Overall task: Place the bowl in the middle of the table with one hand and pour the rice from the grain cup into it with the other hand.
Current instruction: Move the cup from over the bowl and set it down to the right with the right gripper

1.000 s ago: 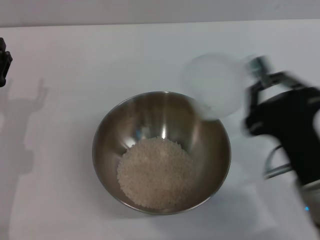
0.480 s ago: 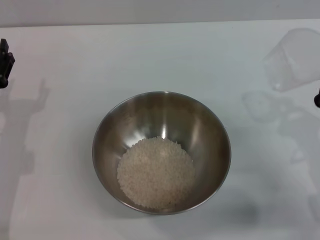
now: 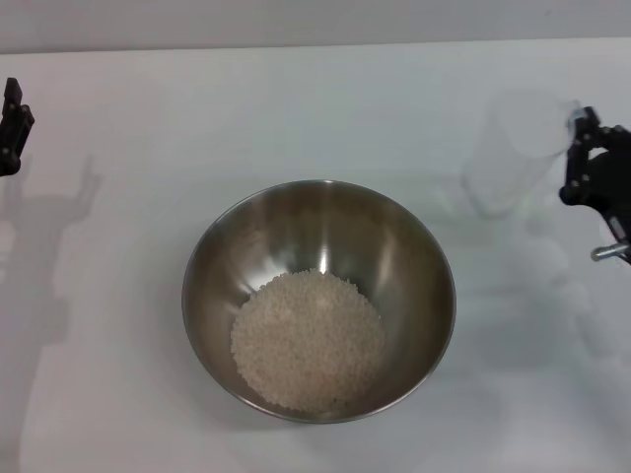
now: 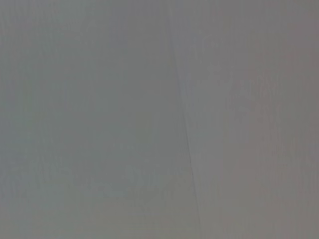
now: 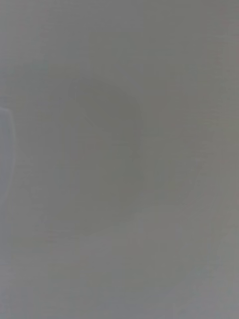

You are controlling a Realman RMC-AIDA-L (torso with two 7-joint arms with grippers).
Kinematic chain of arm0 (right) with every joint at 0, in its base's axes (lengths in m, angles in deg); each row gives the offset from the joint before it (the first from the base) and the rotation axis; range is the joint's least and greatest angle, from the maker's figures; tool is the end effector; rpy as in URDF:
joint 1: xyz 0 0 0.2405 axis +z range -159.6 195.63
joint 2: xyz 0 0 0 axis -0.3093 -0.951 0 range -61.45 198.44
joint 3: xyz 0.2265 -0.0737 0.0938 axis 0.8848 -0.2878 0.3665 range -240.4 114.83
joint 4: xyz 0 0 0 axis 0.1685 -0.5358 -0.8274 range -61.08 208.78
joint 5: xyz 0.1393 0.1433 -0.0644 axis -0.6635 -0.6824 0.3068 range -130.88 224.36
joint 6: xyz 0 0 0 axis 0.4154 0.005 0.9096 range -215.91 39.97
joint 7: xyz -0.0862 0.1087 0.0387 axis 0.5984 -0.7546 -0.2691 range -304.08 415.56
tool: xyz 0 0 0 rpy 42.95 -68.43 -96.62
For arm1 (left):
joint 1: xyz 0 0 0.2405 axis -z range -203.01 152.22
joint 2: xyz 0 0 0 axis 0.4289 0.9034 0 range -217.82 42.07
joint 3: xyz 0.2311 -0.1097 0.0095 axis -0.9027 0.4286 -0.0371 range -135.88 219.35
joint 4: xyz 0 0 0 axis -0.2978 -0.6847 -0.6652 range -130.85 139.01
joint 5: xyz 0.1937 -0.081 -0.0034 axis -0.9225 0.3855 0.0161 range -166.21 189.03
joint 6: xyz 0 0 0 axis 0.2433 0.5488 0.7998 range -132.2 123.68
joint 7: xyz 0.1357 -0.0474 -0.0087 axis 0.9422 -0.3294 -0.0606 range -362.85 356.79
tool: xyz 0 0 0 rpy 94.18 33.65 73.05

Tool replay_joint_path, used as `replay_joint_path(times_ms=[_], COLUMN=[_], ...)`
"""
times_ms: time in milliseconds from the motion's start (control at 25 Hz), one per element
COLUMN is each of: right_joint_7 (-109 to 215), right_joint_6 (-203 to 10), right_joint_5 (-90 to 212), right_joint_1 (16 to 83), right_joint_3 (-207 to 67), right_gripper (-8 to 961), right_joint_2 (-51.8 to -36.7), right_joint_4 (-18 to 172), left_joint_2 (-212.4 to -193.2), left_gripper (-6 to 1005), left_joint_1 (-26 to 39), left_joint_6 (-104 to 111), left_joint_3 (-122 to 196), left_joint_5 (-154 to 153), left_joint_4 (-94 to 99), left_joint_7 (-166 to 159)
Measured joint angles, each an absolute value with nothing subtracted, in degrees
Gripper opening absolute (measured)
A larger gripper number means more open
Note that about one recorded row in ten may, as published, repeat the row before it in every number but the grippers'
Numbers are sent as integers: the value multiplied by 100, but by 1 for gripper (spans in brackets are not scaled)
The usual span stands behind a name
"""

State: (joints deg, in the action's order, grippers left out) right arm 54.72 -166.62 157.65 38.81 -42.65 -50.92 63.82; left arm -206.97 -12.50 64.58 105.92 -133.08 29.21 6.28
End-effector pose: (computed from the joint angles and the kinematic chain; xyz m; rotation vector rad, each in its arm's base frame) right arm 0.3189 0.2871 -0.0311 -1.6846 0.3609 0.7157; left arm -0.3205 0.3024 0.0046 -1.4612 -0.3240 -0.6160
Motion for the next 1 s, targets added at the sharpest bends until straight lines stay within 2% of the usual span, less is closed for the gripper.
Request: replay_joint_path(times_ms=[440, 1000], right_joint_7=[5476, 5493], right_joint_6=[-15720, -15237], right_joint_5=[15915, 16074], right_joint_1=[4286, 4465], right_joint_3=[-4795, -4847], right_gripper=[143, 157], right_joint_2=[-5089, -5089], right_joint_4=[6375, 6361], left_joint_2=[-20697, -20697], left_gripper=[814, 814], left_joint_1=[-1224, -1171], left_joint_6=[6456, 6456], left_joint_3=[10579, 10581], left_joint_5=[-13308, -13308], left_joint_4=[2922, 2922], left_joint_7=[628, 628])
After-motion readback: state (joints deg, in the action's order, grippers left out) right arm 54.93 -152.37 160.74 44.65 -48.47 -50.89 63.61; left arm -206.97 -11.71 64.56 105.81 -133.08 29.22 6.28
